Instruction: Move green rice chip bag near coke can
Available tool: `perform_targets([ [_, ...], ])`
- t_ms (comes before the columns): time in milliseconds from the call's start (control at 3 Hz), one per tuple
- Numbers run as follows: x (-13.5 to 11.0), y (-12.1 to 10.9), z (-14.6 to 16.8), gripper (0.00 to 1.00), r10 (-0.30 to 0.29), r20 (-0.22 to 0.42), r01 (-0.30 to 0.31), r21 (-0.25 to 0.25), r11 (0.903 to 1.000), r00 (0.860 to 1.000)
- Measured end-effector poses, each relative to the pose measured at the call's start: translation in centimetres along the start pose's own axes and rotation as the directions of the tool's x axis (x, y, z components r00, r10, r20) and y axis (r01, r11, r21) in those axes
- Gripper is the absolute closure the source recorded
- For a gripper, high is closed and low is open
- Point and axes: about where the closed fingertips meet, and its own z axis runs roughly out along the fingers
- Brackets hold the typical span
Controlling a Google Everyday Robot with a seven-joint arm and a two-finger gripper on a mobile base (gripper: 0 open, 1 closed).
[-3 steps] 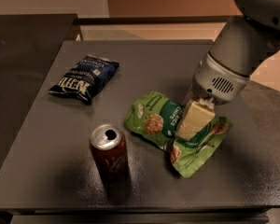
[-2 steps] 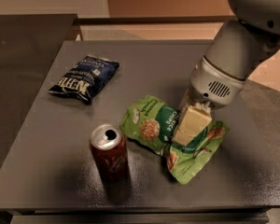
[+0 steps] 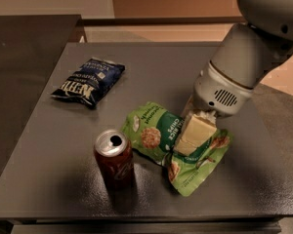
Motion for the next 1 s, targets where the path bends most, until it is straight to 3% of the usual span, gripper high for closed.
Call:
perform_targets([
  [333,-0.14,-0.09,0.10,0.12,-0.002,0.002,0.002,0.003,1.0000,1.000],
  [667,-0.27,-0.16,0.19,0.00,-0.003,0.004,0.003,0.005,1.0000,1.000],
  [1000,-0.27,-0.16,0.20,0.00,-0.003,0.004,0.003,0.005,1.0000,1.000],
])
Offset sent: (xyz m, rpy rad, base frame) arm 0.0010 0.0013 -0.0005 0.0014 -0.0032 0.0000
